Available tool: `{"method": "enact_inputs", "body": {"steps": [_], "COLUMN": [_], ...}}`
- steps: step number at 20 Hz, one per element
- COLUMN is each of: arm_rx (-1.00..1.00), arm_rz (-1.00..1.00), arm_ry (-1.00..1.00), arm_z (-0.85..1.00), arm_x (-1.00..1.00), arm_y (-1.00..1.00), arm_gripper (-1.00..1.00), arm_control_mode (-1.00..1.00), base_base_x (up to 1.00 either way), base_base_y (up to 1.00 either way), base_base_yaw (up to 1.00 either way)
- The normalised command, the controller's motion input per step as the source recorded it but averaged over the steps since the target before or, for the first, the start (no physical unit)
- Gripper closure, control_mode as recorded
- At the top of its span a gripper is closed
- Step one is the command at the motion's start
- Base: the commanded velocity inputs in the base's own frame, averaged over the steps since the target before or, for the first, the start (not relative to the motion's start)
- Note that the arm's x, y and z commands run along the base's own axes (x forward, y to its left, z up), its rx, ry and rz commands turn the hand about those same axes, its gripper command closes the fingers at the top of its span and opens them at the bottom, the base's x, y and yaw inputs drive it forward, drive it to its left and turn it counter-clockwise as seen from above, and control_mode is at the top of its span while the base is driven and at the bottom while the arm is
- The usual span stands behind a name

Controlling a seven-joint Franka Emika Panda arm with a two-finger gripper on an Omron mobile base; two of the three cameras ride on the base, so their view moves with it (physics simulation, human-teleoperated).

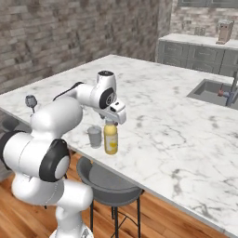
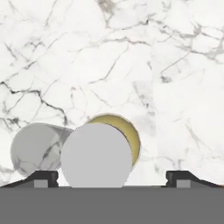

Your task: There is a wine glass and glass cup on the dining counter. Place the wine bottle next to the wine glass and the juice bottle next to the glass cup.

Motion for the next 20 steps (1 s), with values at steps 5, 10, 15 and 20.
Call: {"method": "enact_inputs", "body": {"steps": [5, 10, 15, 20], "arm_rx": [0.0, 0.0, 0.0, 0.0], "arm_rz": [0.0, 0.0, 0.0, 0.0], "arm_ry": [-0.02, 0.0, -0.01, 0.0], "arm_z": [0.25, 0.0, -0.08, -0.1], "arm_x": [-0.3, -0.59, -0.71, -0.53], "arm_y": [0.0, -0.06, -0.12, -0.15], "arm_gripper": [-1.0, -1.0, -1.0, -1.0], "arm_control_mode": [-1.0, -1.0, -1.0, -1.0], "base_base_x": [0.0, 0.0, 0.0, 0.0], "base_base_y": [0.0, 0.0, 0.0, 0.0], "base_base_yaw": [0.0, 0.0, 0.0, 0.0]}}
